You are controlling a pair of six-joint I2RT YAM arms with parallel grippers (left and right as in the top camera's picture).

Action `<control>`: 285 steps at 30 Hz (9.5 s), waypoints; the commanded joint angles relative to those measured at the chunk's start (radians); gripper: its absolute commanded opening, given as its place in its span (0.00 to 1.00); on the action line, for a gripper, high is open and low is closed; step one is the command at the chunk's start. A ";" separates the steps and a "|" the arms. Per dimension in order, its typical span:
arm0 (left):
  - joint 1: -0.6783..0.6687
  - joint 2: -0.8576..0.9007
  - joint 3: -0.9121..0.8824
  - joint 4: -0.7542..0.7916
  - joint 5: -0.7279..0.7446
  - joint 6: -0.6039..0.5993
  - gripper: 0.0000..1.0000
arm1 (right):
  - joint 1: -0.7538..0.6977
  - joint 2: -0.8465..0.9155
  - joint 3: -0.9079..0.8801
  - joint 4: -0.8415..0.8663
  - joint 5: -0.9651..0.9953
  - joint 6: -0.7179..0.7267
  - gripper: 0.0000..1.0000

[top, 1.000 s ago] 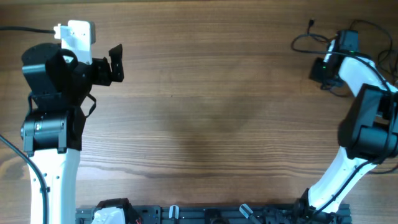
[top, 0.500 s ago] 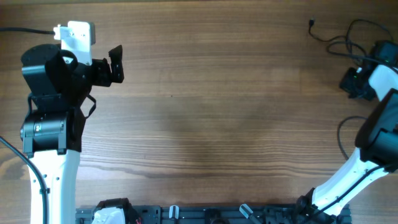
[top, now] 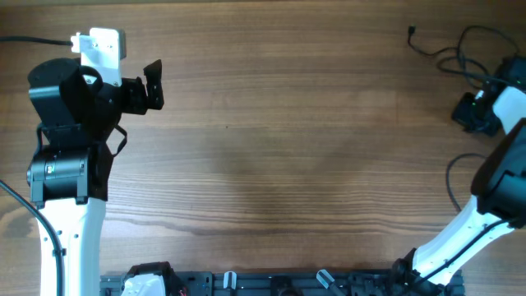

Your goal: Untangle cables

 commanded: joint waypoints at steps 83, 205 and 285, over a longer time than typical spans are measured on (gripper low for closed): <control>-0.154 0.284 -0.003 0.121 -0.194 -0.115 1.00 | 0.733 -0.584 0.057 -0.075 0.060 0.112 1.00; -0.146 -0.993 -1.036 0.451 -0.209 -0.449 1.00 | 0.733 -0.584 0.057 -0.077 0.060 0.111 1.00; -0.140 -1.129 -1.208 0.448 -0.214 -0.368 1.00 | 0.733 -0.584 0.057 -0.077 0.060 0.111 1.00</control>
